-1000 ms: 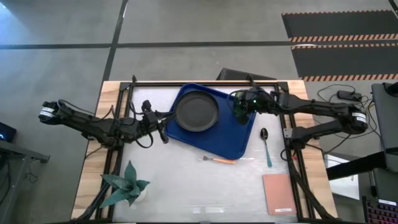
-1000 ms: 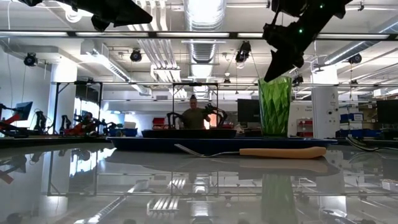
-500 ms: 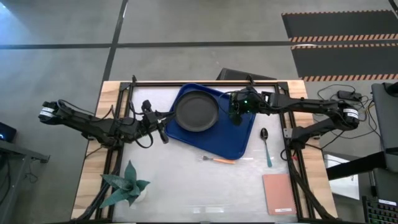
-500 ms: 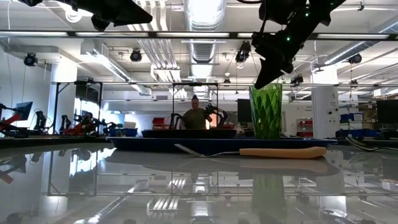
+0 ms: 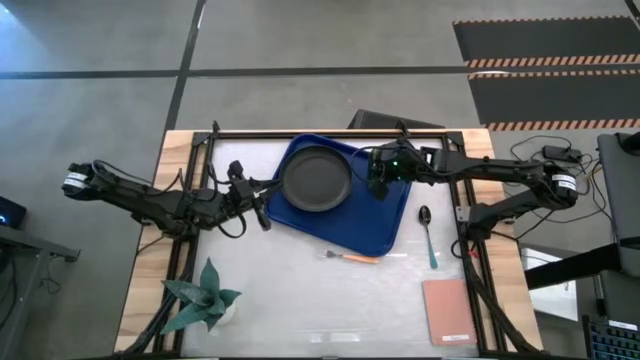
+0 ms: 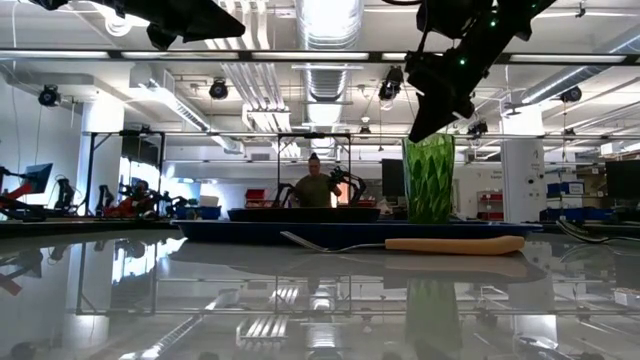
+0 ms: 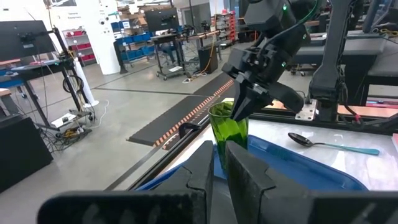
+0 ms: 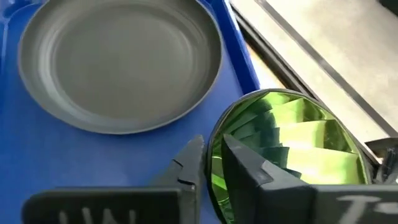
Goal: Pick and place plate/cup/fork/spoon on tray
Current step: Put the green cup on the blue tray to the top right of the black plate, then put the blue spoon on the blue tray to the right of the black plate
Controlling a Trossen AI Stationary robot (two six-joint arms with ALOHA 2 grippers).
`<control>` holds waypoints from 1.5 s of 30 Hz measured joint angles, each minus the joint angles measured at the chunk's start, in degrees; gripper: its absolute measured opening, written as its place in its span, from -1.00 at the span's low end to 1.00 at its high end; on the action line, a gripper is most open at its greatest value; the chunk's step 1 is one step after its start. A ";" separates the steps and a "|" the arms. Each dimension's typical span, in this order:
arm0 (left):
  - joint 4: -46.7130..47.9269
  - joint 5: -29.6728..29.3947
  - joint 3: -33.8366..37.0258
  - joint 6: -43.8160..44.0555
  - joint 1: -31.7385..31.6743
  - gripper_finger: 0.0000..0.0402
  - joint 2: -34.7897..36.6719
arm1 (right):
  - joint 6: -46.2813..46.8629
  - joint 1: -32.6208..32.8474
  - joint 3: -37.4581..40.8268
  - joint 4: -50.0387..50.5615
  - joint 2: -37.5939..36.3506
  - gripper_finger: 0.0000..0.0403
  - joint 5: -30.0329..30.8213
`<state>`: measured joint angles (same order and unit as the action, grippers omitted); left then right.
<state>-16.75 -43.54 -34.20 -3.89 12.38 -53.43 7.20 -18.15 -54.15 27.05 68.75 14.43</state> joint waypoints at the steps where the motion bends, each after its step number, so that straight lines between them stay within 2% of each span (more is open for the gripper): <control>1: 0.00 0.00 0.00 -0.01 0.00 -0.88 0.00 | 0.27 0.00 0.00 0.01 0.00 -0.72 0.33; 8: 0.00 -0.01 0.00 0.00 0.00 -0.88 0.00 | 1.86 0.00 -0.49 0.15 -0.04 -0.46 0.56; 13: 0.02 0.01 0.00 -0.01 0.00 -0.88 0.00 | 2.73 0.54 -3.65 2.33 -0.05 -0.37 0.10; 20: 0.02 -0.01 0.00 -0.01 0.00 -0.88 0.00 | 13.04 3.29 -14.77 18.47 -0.07 -0.40 -2.92; 29: 0.04 0.01 0.00 0.00 0.01 -0.88 0.00 | 29.61 16.75 -24.90 28.25 -0.13 -0.53 -4.47; 37: 0.13 -0.01 0.00 0.01 0.00 -0.88 0.00 | 47.45 28.55 -23.45 30.59 0.34 -0.63 -6.55; 45: 0.15 0.01 0.03 -0.98 0.00 -0.88 0.00 | 64.46 33.63 -16.34 36.20 0.72 -0.70 -9.11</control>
<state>-16.60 -43.53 -34.17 -4.87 12.38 -53.43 71.65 15.47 -70.49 63.25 69.47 5.32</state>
